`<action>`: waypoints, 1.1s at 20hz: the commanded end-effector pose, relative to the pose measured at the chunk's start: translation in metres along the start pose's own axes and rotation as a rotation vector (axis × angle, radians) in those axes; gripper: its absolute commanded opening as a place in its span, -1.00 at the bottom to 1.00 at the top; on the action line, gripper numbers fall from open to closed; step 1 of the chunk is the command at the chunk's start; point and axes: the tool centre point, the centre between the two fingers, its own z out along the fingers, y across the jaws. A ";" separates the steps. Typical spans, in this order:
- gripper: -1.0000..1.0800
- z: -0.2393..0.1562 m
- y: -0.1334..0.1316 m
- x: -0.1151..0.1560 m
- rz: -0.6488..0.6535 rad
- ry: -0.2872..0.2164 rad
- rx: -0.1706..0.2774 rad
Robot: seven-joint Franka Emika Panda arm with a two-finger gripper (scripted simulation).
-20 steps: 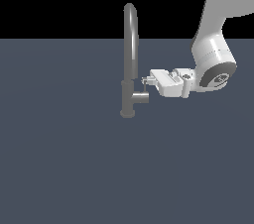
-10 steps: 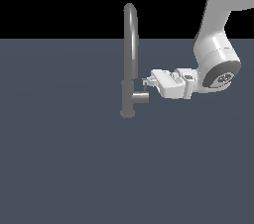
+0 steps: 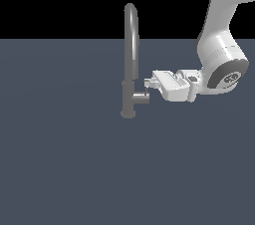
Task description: Turn on the faucet by rotating a designated handle.
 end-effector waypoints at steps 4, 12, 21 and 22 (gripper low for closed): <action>-1.00 0.000 0.018 0.010 0.007 -0.003 -0.002; -1.00 0.000 0.032 0.021 -0.003 -0.002 -0.003; -1.00 0.000 0.042 0.046 -0.009 -0.004 -0.006; -1.00 0.000 0.044 0.052 -0.005 -0.004 -0.006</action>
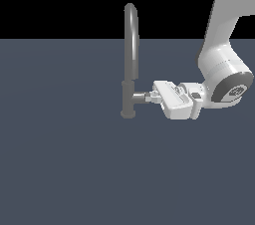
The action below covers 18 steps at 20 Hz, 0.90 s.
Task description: Turn on the faucet by rotating a designated handle.
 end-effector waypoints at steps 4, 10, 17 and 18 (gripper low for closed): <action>-1.00 0.000 0.014 0.043 0.038 -0.001 0.005; -1.00 0.000 0.002 0.039 0.015 -0.002 0.001; -1.00 0.000 0.001 0.070 0.036 -0.001 0.005; -1.00 0.000 0.000 0.074 0.039 -0.001 0.005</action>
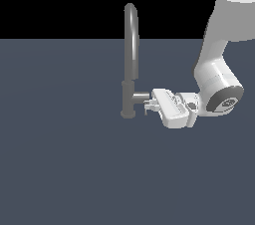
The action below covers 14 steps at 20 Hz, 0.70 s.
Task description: Turn on the faucet by rotating a designated handle.
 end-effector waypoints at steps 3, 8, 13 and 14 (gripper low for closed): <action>-1.00 -0.002 -0.002 0.005 0.002 0.003 0.002; -1.00 -0.001 -0.007 0.022 0.019 0.007 0.007; -1.00 0.000 -0.013 0.039 0.034 0.010 0.011; -1.00 0.000 -0.014 0.042 0.038 0.011 0.012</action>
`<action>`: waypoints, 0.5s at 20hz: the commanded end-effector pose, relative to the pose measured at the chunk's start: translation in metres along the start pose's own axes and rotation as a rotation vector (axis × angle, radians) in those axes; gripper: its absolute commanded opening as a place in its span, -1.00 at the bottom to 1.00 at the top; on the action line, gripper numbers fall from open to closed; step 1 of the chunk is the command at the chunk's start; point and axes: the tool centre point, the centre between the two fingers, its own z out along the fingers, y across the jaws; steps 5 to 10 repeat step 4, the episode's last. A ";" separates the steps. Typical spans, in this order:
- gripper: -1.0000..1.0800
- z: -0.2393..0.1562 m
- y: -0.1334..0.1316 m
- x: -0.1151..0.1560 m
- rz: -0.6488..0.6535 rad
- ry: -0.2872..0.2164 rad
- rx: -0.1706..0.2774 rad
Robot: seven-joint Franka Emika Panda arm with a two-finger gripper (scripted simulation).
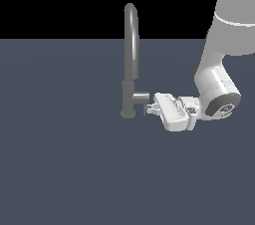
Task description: Turn on the faucet by rotating a designated handle.
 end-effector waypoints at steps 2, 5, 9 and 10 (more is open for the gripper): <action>-1.00 0.014 -0.002 0.021 0.026 -0.005 -0.008; -1.00 0.014 -0.003 0.024 0.029 -0.004 -0.007; -1.00 0.014 -0.003 0.024 0.029 -0.004 -0.007; -1.00 0.014 -0.003 0.024 0.029 -0.004 -0.007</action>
